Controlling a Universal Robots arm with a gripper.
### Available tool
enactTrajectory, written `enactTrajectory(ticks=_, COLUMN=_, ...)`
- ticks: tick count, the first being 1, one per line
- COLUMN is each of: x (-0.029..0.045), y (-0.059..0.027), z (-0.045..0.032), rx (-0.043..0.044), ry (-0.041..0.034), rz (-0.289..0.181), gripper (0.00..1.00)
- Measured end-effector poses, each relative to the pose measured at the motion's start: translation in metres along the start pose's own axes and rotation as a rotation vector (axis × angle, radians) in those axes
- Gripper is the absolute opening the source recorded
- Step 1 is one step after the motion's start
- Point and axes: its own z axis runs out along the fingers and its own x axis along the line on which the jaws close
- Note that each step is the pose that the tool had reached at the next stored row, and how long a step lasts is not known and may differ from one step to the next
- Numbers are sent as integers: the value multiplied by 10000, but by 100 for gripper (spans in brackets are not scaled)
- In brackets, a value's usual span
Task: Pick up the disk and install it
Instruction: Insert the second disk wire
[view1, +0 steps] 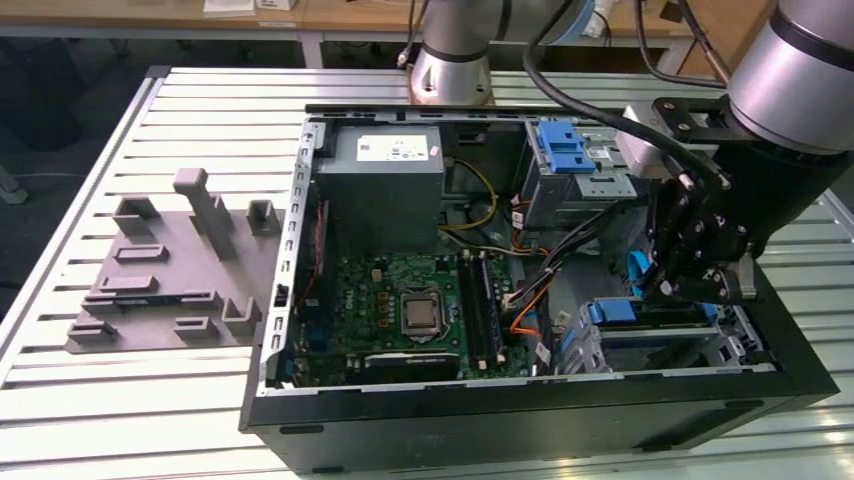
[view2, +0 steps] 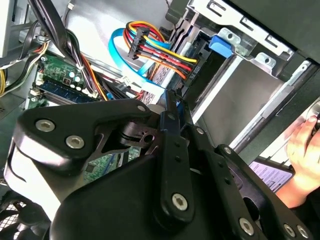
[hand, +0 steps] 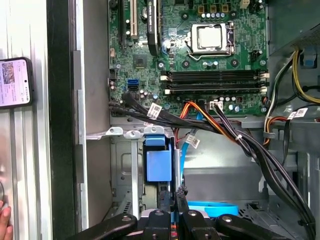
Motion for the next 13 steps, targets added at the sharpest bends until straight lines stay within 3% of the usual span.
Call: enactTrajectory(ticks=13, x=31, y=-22, z=24, rx=-2, ry=-41, rz=-8, gripper=16)
